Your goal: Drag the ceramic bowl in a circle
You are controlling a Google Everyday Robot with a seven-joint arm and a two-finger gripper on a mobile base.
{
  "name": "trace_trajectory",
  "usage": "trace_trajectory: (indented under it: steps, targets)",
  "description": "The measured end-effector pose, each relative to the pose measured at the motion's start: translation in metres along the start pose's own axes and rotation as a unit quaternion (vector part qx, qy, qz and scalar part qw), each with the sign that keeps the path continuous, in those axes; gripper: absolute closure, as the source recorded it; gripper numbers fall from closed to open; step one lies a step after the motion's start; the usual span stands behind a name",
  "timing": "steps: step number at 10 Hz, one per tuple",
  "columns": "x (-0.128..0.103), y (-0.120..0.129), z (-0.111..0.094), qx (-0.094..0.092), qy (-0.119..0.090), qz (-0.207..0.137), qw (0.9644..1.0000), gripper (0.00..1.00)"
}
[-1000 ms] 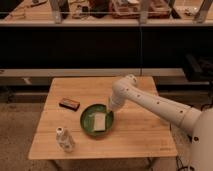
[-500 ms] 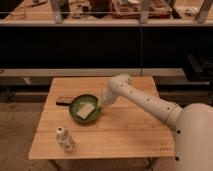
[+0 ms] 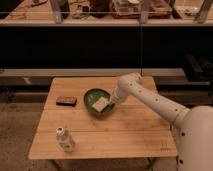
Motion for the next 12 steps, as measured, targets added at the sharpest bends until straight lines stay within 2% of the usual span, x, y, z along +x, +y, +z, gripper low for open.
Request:
trace_trajectory:
  steps: [2, 3, 5, 7, 8, 9, 10, 12]
  targets:
    - [-0.008, 0.014, -0.03, -0.022, 0.035, -0.011, 0.9991, 1.0]
    - [-0.023, 0.015, -0.043, -0.037, 0.045, -0.031, 0.9978, 1.0]
    - [-0.058, 0.013, -0.045, -0.053, 0.031, -0.057, 0.9965, 1.0]
    - [-0.109, 0.013, -0.037, -0.065, -0.005, -0.069, 0.9955, 1.0]
    - [-0.125, 0.014, -0.037, -0.067, -0.015, -0.069, 0.9952, 1.0]
    - [-0.136, 0.01, -0.038, -0.067, -0.02, -0.072, 0.995, 1.0]
    - [-0.149, -0.004, -0.039, -0.062, -0.025, -0.08, 0.9946, 1.0]
    - [-0.161, -0.03, -0.03, -0.057, -0.041, -0.087, 0.9937, 1.0]
